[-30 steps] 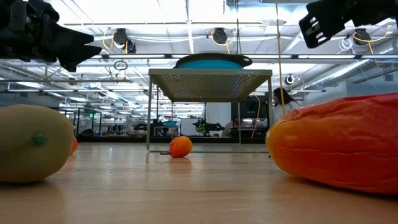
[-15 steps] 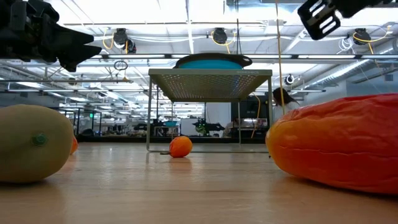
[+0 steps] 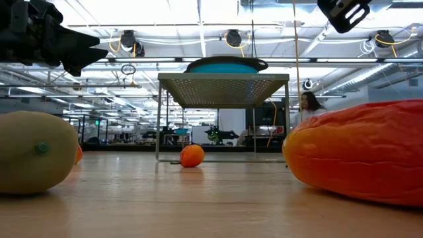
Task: Pick & Place Fruit
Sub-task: Put the mango into the blue strainer bowl on the shelf
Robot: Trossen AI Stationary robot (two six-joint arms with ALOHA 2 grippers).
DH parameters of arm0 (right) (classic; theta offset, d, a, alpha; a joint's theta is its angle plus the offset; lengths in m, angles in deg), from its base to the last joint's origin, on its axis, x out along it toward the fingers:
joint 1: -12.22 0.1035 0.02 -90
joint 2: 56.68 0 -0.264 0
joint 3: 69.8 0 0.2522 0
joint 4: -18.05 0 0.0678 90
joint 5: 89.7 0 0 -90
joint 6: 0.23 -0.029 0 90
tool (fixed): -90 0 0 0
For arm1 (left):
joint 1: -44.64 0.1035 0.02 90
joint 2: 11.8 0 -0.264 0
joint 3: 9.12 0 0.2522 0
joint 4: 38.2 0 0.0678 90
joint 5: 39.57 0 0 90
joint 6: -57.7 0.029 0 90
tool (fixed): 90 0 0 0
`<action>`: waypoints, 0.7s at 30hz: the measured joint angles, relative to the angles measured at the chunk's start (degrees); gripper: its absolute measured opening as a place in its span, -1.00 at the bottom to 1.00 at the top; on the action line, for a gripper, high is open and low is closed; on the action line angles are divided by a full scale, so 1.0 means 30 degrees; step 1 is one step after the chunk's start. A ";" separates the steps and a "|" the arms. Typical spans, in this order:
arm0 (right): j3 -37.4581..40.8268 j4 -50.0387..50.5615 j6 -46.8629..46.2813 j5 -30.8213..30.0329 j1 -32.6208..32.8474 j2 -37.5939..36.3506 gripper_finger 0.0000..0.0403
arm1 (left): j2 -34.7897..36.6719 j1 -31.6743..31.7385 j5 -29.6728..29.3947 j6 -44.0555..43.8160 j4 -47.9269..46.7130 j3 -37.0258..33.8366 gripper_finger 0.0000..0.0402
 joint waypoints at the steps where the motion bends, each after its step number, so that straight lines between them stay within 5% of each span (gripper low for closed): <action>1: -0.0305 0.0485 -0.0314 0.0004 0.0103 0.0129 -0.99 | -0.0002 -0.0001 0.0000 0.0000 0.0000 0.0004 0.17; 21: -0.7329 0.6693 -0.9306 -0.1446 0.1231 0.4425 -1.00 | -0.0002 0.0005 0.0029 -0.0087 0.0007 0.0004 0.17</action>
